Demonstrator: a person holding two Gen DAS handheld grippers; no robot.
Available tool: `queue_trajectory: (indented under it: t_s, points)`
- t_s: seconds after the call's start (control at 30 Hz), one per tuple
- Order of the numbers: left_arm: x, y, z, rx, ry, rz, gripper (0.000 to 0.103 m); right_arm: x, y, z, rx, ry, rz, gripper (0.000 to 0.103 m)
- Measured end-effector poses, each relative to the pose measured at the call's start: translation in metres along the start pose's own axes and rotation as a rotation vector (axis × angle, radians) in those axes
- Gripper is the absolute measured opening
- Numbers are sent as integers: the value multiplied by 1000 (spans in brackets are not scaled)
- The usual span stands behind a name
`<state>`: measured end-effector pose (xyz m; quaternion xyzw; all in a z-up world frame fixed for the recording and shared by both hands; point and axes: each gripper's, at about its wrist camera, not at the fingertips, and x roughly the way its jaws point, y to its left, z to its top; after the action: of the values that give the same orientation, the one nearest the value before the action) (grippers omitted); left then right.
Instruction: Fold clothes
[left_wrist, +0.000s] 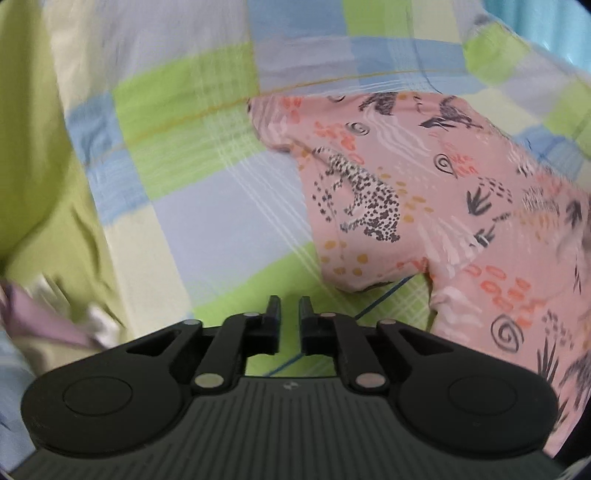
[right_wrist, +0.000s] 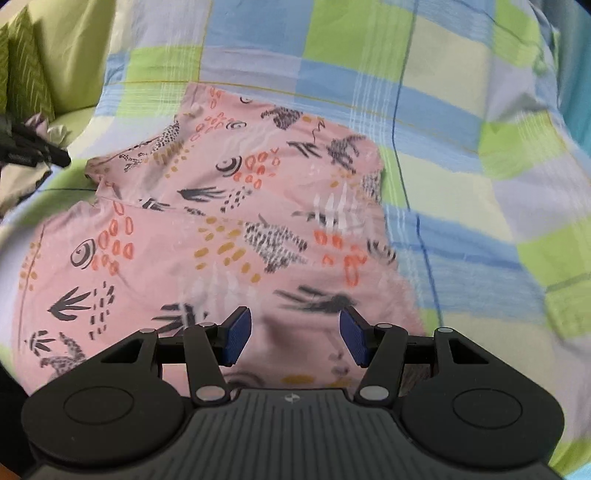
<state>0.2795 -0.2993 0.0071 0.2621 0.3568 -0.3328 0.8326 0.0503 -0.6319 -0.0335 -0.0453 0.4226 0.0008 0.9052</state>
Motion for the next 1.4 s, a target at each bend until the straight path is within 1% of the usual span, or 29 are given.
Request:
queue_trajectory:
  t_s: [0.07,0.13,0.23,0.33,0.43,0.53,0.6,0.67,0.8,0.83,0.93,0.97,1.07,1.17,1.33,1.4]
  points:
    - [-10,-6,6,92,-23,26,27,0,0,7,-36,-7,-11,57]
    - [-15,-15,11,161,-45,34,31,1,0,14,-60,-15,-14,57]
    - [-20,-34,13,267,-85,-2,45,5,3,21,-80,-17,1,58]
    - [-18,-58,7,364,-97,-49,46,9,7,21,-85,-14,28,58]
    - [-6,-72,-2,368,-69,-93,46,17,6,14,-53,0,66,58]
    - [9,-76,-10,340,-40,-112,46,25,1,6,-9,21,98,58]
    - [14,-71,-15,330,-33,-117,46,30,-8,-1,25,45,103,58]
    - [13,-64,-15,299,-18,-118,46,30,-17,-10,39,59,94,58]
    - [1,-59,-19,313,-18,-95,46,20,-41,-31,62,69,66,61]
    - [-3,-60,-21,319,-26,-83,46,16,-46,-37,70,68,59,61]
    - [-21,-69,-24,312,-68,-84,46,6,-59,-51,80,68,41,61]
    - [-28,-74,-25,311,-86,-88,46,3,-62,-53,81,72,27,61]
    - [-46,-102,-34,329,-110,-140,46,-5,-64,-58,77,86,-5,61]
    - [-60,-137,-50,356,-126,-214,46,-11,-58,-63,36,104,-83,61]
    - [-75,-208,-81,417,-158,-322,46,-36,-60,-72,106,45,-68,61]
    - [-80,-235,-90,453,-172,-356,46,-42,-66,-76,146,34,-56,61]
